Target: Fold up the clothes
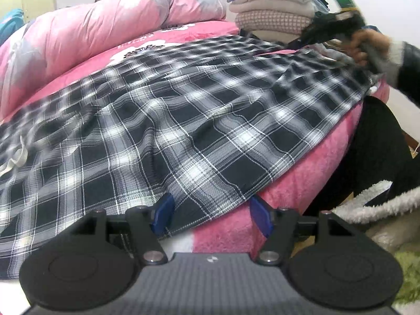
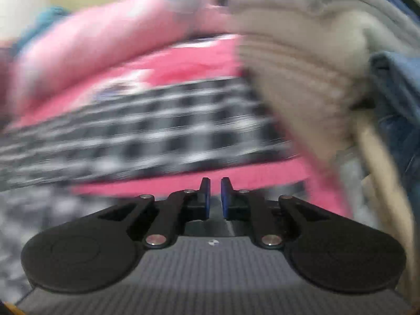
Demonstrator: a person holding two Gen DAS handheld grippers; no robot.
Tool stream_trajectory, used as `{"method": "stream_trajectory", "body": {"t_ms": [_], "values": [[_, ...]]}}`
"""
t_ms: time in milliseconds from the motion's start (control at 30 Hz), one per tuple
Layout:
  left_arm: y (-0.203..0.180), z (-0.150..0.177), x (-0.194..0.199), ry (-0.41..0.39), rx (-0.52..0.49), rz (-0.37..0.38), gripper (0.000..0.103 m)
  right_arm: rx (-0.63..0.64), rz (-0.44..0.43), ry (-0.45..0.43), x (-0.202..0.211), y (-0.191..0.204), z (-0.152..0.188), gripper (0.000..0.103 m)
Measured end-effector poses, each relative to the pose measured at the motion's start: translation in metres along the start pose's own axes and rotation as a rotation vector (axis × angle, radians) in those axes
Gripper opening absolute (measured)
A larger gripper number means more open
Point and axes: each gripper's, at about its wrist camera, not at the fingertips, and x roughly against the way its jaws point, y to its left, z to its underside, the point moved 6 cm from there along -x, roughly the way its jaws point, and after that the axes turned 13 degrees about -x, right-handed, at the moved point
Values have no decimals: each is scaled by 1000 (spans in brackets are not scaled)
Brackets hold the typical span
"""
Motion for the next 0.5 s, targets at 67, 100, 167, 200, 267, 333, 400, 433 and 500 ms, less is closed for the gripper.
{"method": "stream_trajectory", "body": {"t_ms": [67, 100, 167, 200, 267, 333, 400, 433, 500], "values": [[-1, 0, -1, 7, -4, -1, 67, 92, -11, 105, -4, 11, 18, 11], [-2, -1, -1, 10, -8, -3, 67, 94, -7, 117, -13, 9, 19, 11], [-5, -2, -2, 18, -18, -12, 68, 84, 5, 128, -34, 3, 18, 9], [-7, -2, -2, 20, -22, -16, 69, 48, 9, 122, -42, -2, 9, 8], [-8, -2, -2, 19, -23, -19, 70, -26, 56, 75, -56, -10, -10, 8], [-7, -1, -1, 14, -20, -13, 70, -14, 94, 49, -44, -16, -13, 8], [-5, 0, 0, 10, -13, -3, 70, 4, 132, 24, -30, -22, -15, 14], [-3, 1, 0, 8, -3, 5, 70, 36, 109, 24, -14, -21, -9, 14], [1, 0, 0, 3, 18, 23, 70, 106, 69, 50, 13, -19, 10, 14]]}}
